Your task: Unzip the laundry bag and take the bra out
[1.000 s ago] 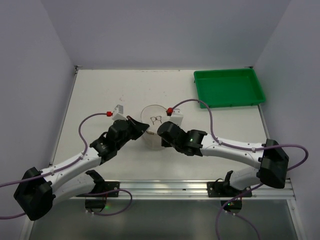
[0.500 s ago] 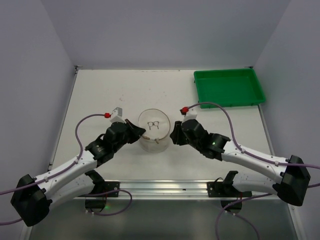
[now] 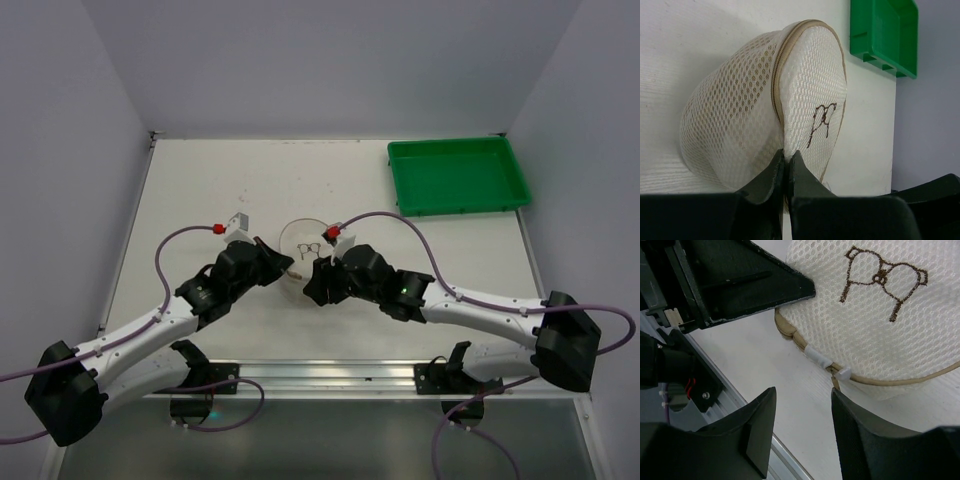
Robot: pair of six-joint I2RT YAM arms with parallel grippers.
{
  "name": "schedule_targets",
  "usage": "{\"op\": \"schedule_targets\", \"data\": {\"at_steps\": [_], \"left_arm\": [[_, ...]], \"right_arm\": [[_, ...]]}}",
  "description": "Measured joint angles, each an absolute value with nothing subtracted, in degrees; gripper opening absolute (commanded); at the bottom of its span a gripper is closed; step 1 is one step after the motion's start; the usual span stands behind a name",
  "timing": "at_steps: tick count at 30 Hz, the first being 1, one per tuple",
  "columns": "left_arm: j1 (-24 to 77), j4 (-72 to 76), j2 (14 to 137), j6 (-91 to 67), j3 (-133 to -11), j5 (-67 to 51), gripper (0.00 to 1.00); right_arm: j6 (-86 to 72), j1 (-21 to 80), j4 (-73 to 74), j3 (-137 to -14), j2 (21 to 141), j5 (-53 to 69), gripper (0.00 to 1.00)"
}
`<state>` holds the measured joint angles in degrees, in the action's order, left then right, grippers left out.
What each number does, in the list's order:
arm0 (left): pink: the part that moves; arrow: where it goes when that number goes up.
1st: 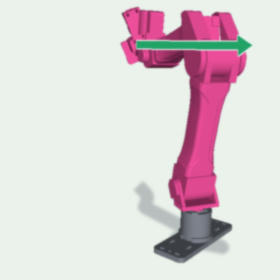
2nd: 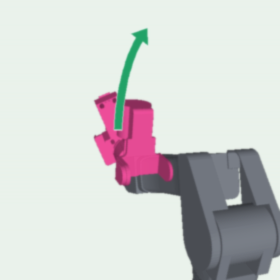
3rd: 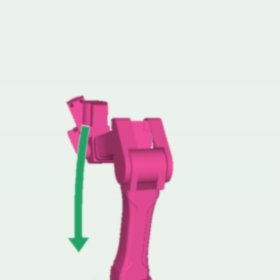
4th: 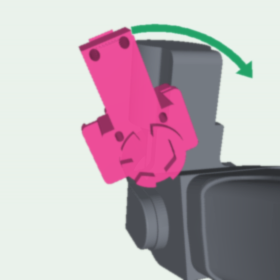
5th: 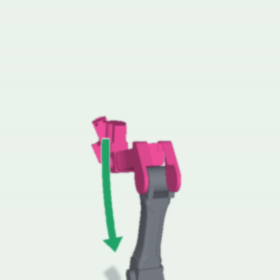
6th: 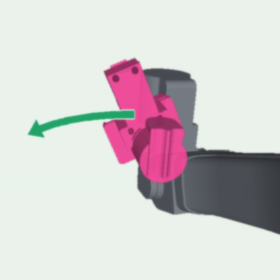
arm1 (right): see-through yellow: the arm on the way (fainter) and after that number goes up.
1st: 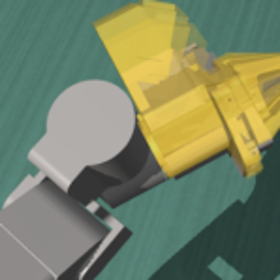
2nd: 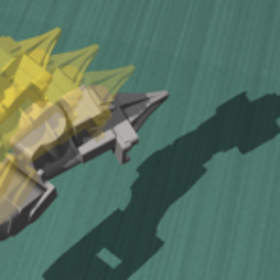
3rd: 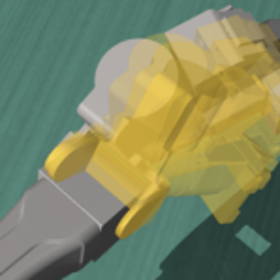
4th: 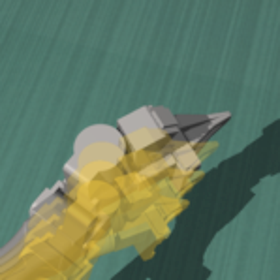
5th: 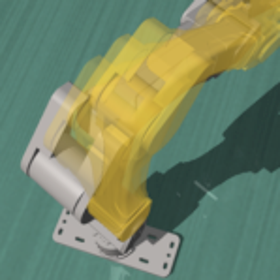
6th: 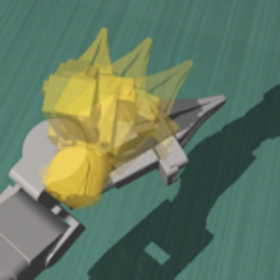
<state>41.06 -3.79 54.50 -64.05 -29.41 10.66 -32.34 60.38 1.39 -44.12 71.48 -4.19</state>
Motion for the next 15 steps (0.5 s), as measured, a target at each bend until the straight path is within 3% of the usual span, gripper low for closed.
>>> {"op": "schedule_targets", "data": {"at_steps": [15], "left_arm": [[41.1,-3.9,54.3,-64.5,-29.5,10.4,0.00]], "right_arm": [[-32.4,60.3,1.5,-44.1,74.1,-5.9,0.49]]}}
